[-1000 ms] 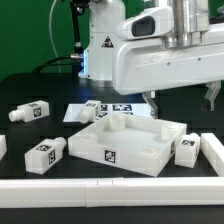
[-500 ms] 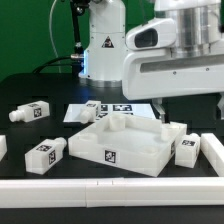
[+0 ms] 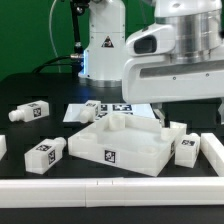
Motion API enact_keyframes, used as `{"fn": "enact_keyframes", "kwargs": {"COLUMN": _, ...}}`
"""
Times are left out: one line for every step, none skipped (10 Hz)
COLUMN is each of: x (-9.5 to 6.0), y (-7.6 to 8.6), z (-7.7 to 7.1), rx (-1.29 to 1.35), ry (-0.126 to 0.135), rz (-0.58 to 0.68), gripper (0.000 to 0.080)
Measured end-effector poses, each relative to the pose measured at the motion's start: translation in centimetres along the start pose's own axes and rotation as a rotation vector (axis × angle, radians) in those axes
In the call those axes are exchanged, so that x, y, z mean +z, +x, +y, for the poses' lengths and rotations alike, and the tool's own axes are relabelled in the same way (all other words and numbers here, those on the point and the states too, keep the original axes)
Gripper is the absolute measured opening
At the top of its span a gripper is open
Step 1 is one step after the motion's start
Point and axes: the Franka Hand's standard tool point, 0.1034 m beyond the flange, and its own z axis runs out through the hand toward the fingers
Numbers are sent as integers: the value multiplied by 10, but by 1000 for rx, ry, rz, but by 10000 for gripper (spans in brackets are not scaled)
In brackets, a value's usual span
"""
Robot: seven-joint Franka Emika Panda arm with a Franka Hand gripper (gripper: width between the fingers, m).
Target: Assemble square table
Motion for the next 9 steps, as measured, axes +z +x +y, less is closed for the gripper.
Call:
{"fn": "enact_keyframes", "kwargs": {"x": 10, "y": -5, "z": -4, "rx": 27, "ry": -3, "rz": -13, "gripper": 649}}
{"fn": "enact_keyframes", "kwargs": {"x": 16, "y": -6, "z": -7, "rx": 27, "ry": -2, "rz": -4, "gripper": 649}}
{"fn": "enact_keyframes", "kwargs": {"x": 24, "y": -8, "z": -8, "rx": 28, "ry": -2, "rz": 4, "gripper": 649}}
{"fn": "enact_keyframes", "kwargs": {"x": 28, "y": -10, "z": -8, "rx": 27, "ry": -3, "rz": 5, "gripper": 649}}
{"fn": "enact_keyframes", "kwargs": {"x": 29, "y": -11, "z": -11, "rx": 27, "ry": -3, "rz": 4, "gripper": 649}}
{"fn": "enact_keyframes", "kwargs": {"x": 31, "y": -12, "z": -12, "rx": 24, "ry": -3, "rz": 2, "gripper": 649}}
{"fn": "enact_keyframes", "kwargs": {"x": 32, "y": -12, "z": -14, "rx": 22, "ry": -3, "rz": 3, "gripper": 649}}
{"fn": "enact_keyframes", "kwargs": {"x": 32, "y": -11, "z": -14, "rx": 18, "ry": -2, "rz": 8, "gripper": 649}}
{"fn": "enact_keyframes", "kwargs": {"x": 33, "y": -11, "z": -12, "rx": 15, "ry": -3, "rz": 7, "gripper": 649}}
